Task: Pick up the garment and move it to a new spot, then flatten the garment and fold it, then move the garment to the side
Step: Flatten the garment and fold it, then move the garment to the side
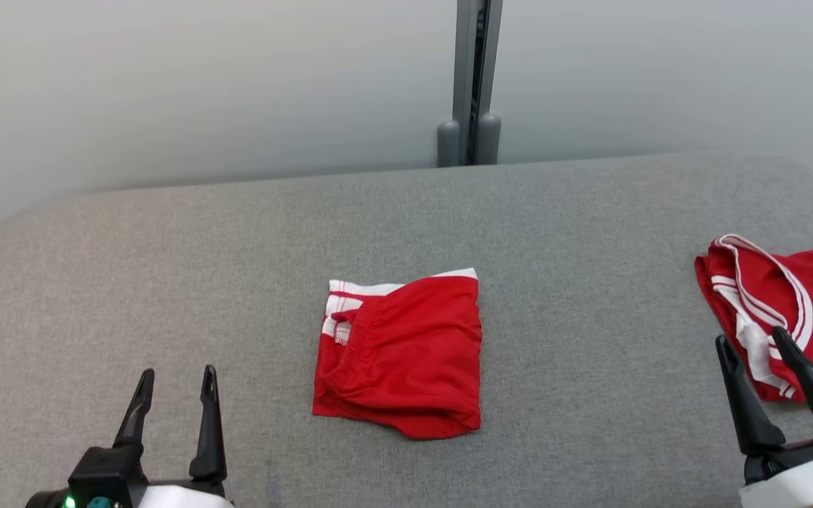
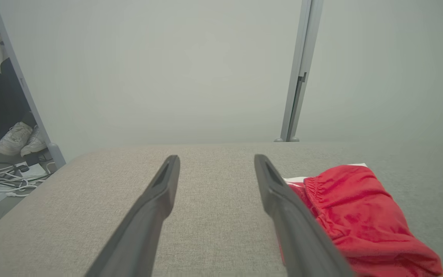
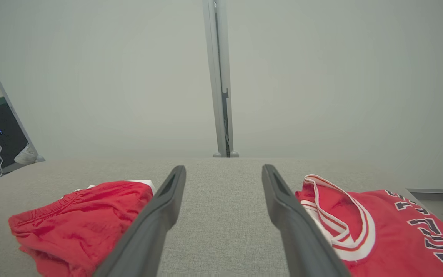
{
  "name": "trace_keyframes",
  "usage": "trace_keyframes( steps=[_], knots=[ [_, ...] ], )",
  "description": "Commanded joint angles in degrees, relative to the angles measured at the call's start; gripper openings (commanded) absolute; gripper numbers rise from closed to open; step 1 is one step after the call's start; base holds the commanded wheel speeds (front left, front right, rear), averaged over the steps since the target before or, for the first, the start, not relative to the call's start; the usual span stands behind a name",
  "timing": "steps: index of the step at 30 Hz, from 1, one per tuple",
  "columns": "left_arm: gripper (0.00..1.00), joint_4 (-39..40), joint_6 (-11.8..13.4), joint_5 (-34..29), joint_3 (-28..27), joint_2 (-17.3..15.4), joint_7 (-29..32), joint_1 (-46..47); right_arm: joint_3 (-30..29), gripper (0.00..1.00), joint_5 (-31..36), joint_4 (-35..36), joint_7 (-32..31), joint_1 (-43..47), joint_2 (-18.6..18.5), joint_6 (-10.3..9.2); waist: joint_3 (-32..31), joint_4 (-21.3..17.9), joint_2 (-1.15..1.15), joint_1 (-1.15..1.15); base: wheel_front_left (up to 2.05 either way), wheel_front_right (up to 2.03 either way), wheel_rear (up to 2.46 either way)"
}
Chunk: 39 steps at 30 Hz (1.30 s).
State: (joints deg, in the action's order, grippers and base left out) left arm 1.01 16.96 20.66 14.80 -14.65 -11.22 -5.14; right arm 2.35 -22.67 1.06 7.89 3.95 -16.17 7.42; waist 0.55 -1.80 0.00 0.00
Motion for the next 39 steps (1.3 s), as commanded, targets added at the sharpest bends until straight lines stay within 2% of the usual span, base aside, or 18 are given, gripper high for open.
trace_keyframes(
  steps=[1, 22, 39],
  knots=[
    [1.0, 0.34, 0.38, 0.05, 0.03, -0.39, 0.03, -0.87, -0.34, 1.0, 0.32, 0.67, -0.51, 1.07, 0.43, 0.13, -0.96, -0.21, 0.0, 0.0, 0.0, 0.0, 0.0],
    [1.0, 1.24, 0.77, 1.02, 0.77, -1.5, 1.29, -3.6, -2.53, 1.0, 3.64, 3.96, -4.11, 5.09, 2.3, 0.12, -3.68, -0.1, 0.0, 0.0, 0.0, 0.0, 0.0],
    [1.0, -0.02, -1.22, 2.93, 0.53, -1.89, 0.54, -1.53, -3.41, 1.0, 3.69, 3.77, -4.83, 5.24, 2.64, 0.13, -3.43, 1.58, 0.0, 0.0, 0.0, 0.0, 0.0]
  ],
)
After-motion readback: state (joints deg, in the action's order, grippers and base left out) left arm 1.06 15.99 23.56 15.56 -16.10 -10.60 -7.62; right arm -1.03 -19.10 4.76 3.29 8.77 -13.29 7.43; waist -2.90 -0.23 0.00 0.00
